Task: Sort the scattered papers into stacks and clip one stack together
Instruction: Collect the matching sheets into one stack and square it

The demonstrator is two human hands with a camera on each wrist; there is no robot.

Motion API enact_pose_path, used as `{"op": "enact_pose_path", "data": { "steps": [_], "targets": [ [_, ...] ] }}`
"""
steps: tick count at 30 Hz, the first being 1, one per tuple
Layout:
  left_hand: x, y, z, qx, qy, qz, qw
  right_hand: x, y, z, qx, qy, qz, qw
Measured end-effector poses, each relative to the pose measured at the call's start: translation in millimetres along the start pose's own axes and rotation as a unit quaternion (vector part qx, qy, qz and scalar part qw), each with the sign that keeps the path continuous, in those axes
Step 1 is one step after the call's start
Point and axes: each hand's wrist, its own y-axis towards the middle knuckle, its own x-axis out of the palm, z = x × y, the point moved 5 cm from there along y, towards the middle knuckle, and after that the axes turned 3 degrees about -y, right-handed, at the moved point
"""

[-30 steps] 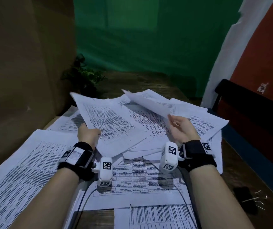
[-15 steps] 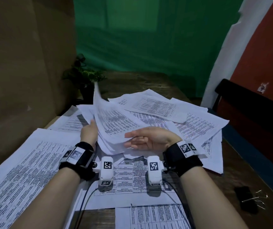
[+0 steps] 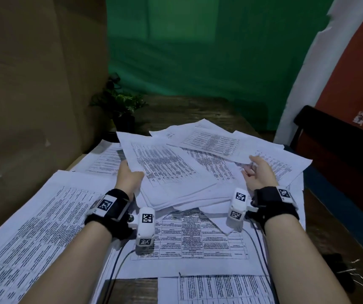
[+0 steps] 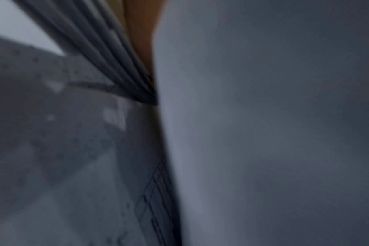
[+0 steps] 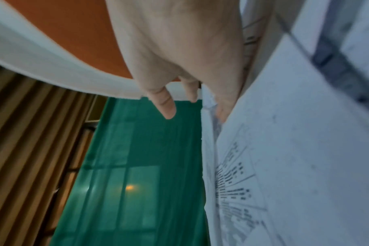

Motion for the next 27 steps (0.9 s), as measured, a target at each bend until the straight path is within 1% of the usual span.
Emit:
{"op": "enact_pose_path", "data": {
  "steps": [2, 4, 6, 8, 10, 13, 14, 16, 18, 19, 21, 23, 25, 26, 27],
  "targets": [
    [2.5, -7.0, 7.3, -0.003, -0.002, 0.01, 1.0, -0.2, 0.8, 4.3, 0.015, 0.037, -0.022, 0.999],
    [4.7, -6.8, 6.5, -0.007, -0.006, 0.012, 1.0, 1.8, -1.0, 1.0, 0.021, 0.031, -0.053, 0.998],
    [5.0, -5.4, 3.6, -0.016, -0.023, 0.014, 1.0, 8.5, -9.6, -6.4, 0.044, -0.048, -0.101, 0.993],
    [3.1, -5.3, 2.6, -0.028, -0.017, 0.017, 0.999, 11.2, -21.0, -9.9, 0.087, -0.12, -0.143, 0.979],
    [2.2, -6.6, 3.2, -0.031, -0.012, 0.012, 0.999, 11.0, -26.8, -10.2, 0.094, -0.151, -0.159, 0.971],
    [2.8, -9.4, 0.7, -0.032, 0.009, -0.013, 0.999, 11.9, -20.7, -0.2, 0.088, -0.114, -0.123, 0.982],
    [1.0, -8.2, -3.0, -0.042, 0.02, -0.017, 0.999, 15.9, -19.5, 4.8, 0.088, -0.095, -0.122, 0.984],
    [-0.3, -6.0, -5.7, -0.045, 0.026, -0.022, 0.998, 26.1, -21.1, 11.8, 0.085, -0.073, -0.13, 0.985],
    [3.1, -8.5, -3.4, -0.046, 0.041, -0.037, 0.997, 37.2, -25.6, 14.2, 0.089, -0.056, -0.159, 0.982],
    [3.7, -7.9, -5.3, -0.053, 0.044, -0.043, 0.997, 43.1, -31.5, 16.3, 0.103, -0.071, -0.182, 0.975],
    [5.2, -11.3, -5.6, -0.07, 0.022, -0.054, 0.996, 54.8, -47.2, 26.0, 0.135, -0.148, -0.233, 0.952],
    [5.5, -15.8, -1.6, -0.086, 0.002, -0.027, 0.996, 67.0, -64.6, 39.5, 0.143, -0.216, -0.273, 0.927],
    [6.7, -18.5, 0.2, -0.107, -0.048, 0.0, 0.993, 77.8, -82.8, 55.1, 0.166, -0.222, -0.321, 0.906],
    [8.8, -19.6, 1.9, -0.105, -0.07, -0.004, 0.992, 84.5, -96.0, 59.6, 0.181, -0.234, -0.362, 0.884],
    [7.3, -19.8, 1.4, -0.112, -0.096, 0.004, 0.989, 90.2, -108.3, 62.4, 0.192, -0.258, -0.415, 0.851]
  ]
}}
